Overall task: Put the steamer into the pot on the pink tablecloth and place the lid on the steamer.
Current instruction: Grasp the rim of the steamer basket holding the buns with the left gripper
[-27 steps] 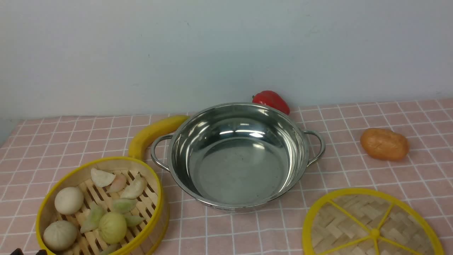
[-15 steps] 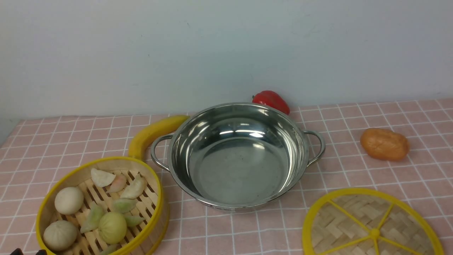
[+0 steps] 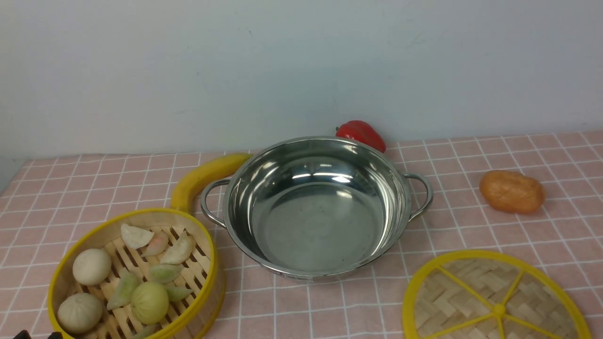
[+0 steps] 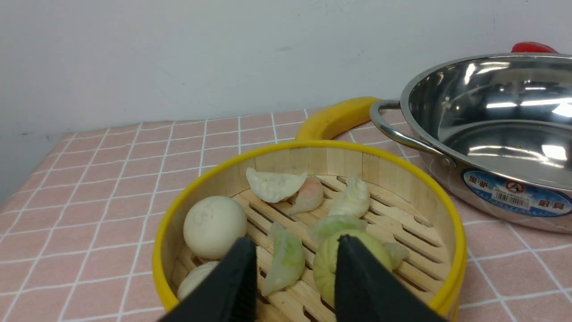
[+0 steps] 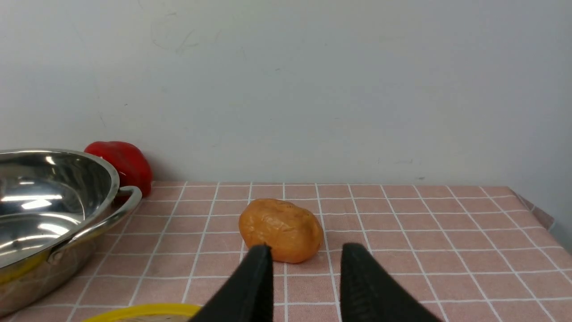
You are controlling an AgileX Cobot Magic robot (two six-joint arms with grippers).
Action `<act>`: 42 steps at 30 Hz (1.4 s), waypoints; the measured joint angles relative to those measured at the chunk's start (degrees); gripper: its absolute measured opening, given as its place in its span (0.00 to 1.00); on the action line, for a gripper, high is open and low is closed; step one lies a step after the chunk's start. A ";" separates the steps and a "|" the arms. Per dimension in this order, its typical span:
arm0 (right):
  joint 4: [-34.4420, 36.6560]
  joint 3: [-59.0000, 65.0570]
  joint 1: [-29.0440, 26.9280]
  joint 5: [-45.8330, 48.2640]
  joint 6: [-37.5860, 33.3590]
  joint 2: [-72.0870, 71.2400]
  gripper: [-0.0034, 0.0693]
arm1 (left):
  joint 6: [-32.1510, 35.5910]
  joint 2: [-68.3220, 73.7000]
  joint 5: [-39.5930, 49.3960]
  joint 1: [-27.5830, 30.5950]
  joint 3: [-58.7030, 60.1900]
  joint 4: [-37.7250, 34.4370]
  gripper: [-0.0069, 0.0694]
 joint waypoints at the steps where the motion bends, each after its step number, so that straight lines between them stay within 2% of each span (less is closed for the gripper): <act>1: 0.00 0.00 0.00 0.00 0.00 0.00 0.38 | 0.00 0.00 0.00 0.00 0.00 0.00 0.41; 4: 0.40 0.00 0.00 -0.13 0.10 0.00 0.38 | 0.00 0.00 0.00 0.00 0.00 -0.29 0.41; 7: 5.98 0.00 0.00 -3.03 3.29 0.00 0.38 | -0.85 0.00 -0.54 0.00 0.00 -4.12 0.41; 13: 25.92 0.00 0.00 -13.69 15.60 0.00 0.38 | -6.16 0.00 -4.55 0.00 0.00 -25.44 0.41; 14: 28.01 0.00 0.00 -14.72 16.93 0.00 0.38 | -6.64 0.00 -5.11 0.00 0.00 -29.33 0.41; 15: 28.93 0.00 0.00 -15.17 17.14 0.00 0.38 | -6.64 0.00 -5.22 0.00 0.00 -30.09 0.41; 16: 32.11 0.00 0.00 -16.84 18.31 0.00 0.38 | -7.02 0.00 -6.57 0.00 0.00 -36.67 0.41; 19: 33.98 0.00 0.00 -18.65 18.99 0.00 0.38 | -7.13 0.00 -8.83 0.00 0.00 -42.19 0.41; 24: 34.64 0.00 0.00 -19.89 19.92 0.00 0.38 | -7.25 0.00 -12.34 0.00 0.00 -45.83 0.41; 27: 34.62 0.00 0.00 -26.29 26.57 0.00 0.38 | -9.62 0.00 -15.68 0.00 -0.06 -47.55 0.41; 29: 34.32 0.00 0.00 -29.43 29.19 0.00 0.38 | -11.65 0.00 -16.89 0.00 -0.75 -48.65 0.41; 30: 32.76 -0.97 0.00 -35.32 33.29 0.00 0.38 | -13.57 0.00 -18.34 0.00 -3.00 -49.36 0.41; 31: 32.48 -1.19 0.00 -36.03 33.62 0.00 0.38 | -13.72 -0.05 -18.50 0.00 -3.40 -49.36 0.41; 32: 29.17 -3.34 0.00 -41.74 35.34 -0.06 0.38 | -14.57 -0.05 -20.61 0.00 -7.16 -49.00 0.41; 36: 19.10 -13.06 0.00 -50.99 32.76 1.02 0.38 | -12.89 -0.12 -27.44 0.00 -17.77 -40.98 0.41; 39: 7.73 -22.85 0.00 -48.60 28.40 5.43 0.38 | -6.54 2.18 -30.05 0.00 -27.88 -29.02 0.41; 40: 6.91 -23.52 0.00 -48.12 28.26 5.78 0.38 | -5.53 2.69 -29.93 0.00 -28.51 -28.31 0.41; 41: -0.67 -29.40 0.00 -42.28 27.82 9.03 0.38 | -1.22 5.34 -27.18 0.02 -33.88 -22.69 0.41; 42: -4.18 -31.92 0.00 -39.84 28.04 10.53 0.38 | 1.46 6.66 -24.99 0.02 -36.10 -20.73 0.41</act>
